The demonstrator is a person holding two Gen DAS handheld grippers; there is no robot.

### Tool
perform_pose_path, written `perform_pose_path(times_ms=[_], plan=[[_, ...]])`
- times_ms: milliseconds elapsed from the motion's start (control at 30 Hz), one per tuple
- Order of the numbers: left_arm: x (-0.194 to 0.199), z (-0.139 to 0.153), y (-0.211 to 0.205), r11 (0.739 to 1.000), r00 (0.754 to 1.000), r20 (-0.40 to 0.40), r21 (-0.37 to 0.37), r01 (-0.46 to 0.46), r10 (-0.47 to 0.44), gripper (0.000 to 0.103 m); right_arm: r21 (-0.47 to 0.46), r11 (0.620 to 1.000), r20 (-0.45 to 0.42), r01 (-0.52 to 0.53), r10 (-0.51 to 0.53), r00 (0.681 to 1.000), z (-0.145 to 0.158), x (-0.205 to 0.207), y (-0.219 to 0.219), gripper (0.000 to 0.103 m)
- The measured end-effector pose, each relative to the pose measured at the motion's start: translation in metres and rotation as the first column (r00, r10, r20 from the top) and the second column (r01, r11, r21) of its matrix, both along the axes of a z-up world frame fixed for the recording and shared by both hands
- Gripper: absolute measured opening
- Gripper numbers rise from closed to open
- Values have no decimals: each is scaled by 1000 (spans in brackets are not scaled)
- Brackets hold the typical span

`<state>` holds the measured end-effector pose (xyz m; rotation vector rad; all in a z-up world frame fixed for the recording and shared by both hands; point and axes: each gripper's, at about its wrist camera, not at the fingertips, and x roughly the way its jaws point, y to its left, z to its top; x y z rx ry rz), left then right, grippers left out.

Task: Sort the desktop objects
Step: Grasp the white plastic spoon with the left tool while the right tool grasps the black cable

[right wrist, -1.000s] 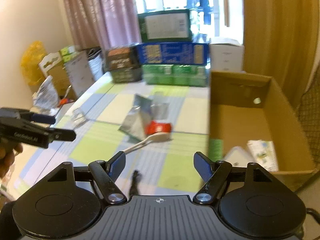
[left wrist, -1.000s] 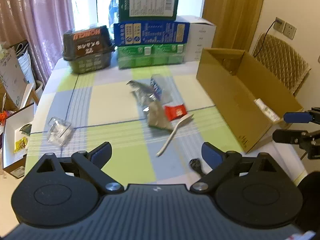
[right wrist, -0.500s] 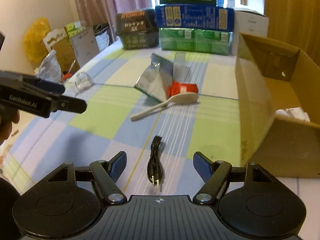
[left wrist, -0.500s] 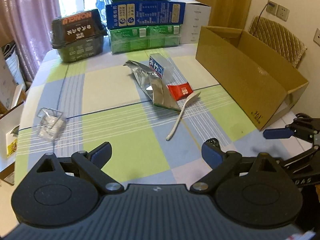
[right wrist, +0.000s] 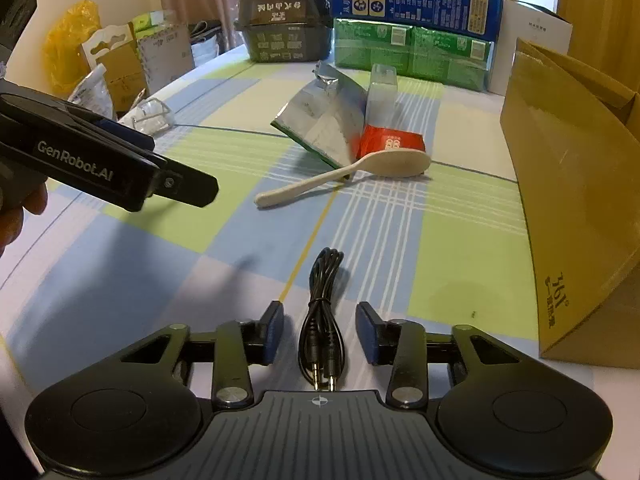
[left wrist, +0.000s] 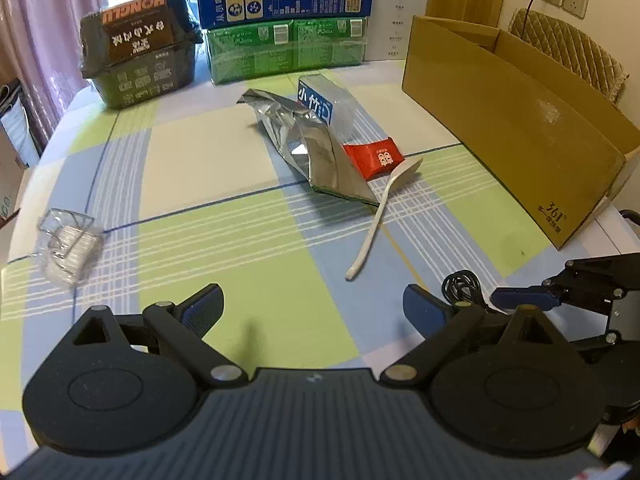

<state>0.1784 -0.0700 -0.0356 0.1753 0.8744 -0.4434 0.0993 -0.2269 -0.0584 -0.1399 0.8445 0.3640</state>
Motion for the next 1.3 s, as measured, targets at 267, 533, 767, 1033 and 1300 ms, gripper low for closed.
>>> perform_pose_path(times_ms=[267,533,767,1033,1300], plan=[[8,-14,-8,1000,1000,-27,-23,9,-9,94,-9,1000,11,23,-23,1000,0,2,-6,14],[27,-14,-33,996,997,-5,-30,81,-81,91,58,987,49,150,-153,987,17,24,-32,14],[52,-25,-58,988,988,3,-1,156,-156,61,81,977,61,198,-203,977,23,52,-47,14],[61,-41,-80,978,979,-15,43,202,-202,12,86,974,64,209,-215,975,22,72,-52,14],[29,-34,-72,995,991,-93,18,96,-94,2,112,971,28,213,-218,976,24,57,-56,14]])
